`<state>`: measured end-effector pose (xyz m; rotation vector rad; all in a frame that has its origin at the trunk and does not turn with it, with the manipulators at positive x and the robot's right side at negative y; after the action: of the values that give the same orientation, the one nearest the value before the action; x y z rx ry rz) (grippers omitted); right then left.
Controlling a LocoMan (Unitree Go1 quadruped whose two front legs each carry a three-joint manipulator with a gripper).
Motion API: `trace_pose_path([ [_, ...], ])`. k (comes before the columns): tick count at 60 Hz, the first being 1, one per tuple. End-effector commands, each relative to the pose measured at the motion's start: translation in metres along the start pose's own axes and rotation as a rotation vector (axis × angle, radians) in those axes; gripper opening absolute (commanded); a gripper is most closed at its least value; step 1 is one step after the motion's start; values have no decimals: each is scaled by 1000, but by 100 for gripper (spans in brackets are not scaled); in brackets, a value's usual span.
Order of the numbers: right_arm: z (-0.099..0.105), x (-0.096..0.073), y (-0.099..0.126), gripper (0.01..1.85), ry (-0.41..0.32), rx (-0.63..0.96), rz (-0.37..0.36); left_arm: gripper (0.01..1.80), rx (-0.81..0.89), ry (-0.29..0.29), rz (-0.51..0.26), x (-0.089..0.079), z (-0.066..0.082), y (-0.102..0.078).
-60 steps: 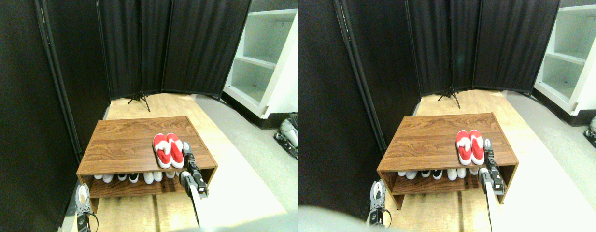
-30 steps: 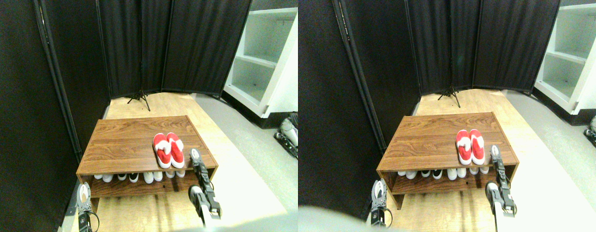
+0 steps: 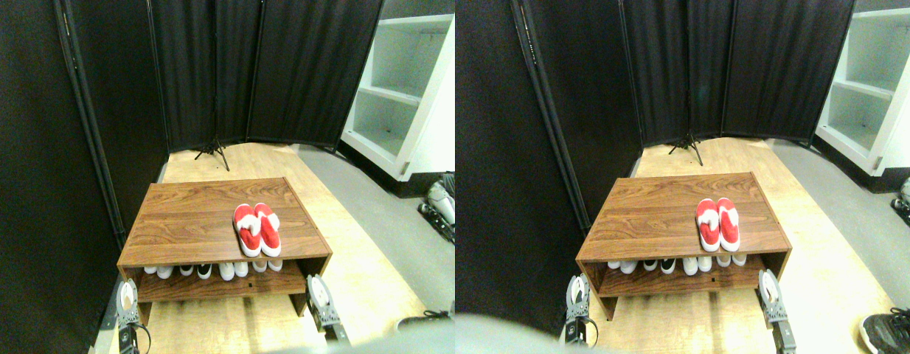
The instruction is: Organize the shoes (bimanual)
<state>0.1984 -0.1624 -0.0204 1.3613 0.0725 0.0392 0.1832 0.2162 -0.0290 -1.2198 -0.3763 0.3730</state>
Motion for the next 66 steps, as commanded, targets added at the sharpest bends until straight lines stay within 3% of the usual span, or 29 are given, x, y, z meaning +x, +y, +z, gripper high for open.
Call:
trace_pose_path([
  [1, -3, -1, 2, 1, -15, 50, 29, 1, -26, 4, -33, 0, 1, -9],
  [39, -16, 3, 1, 1, 49, 44, 29, 1, -26, 5, -41, -2, 6, -5],
  [66, -16, 5, 1, 1, 42, 34, 25, 1, -35, 4, -32, 1, 8, -6],
])
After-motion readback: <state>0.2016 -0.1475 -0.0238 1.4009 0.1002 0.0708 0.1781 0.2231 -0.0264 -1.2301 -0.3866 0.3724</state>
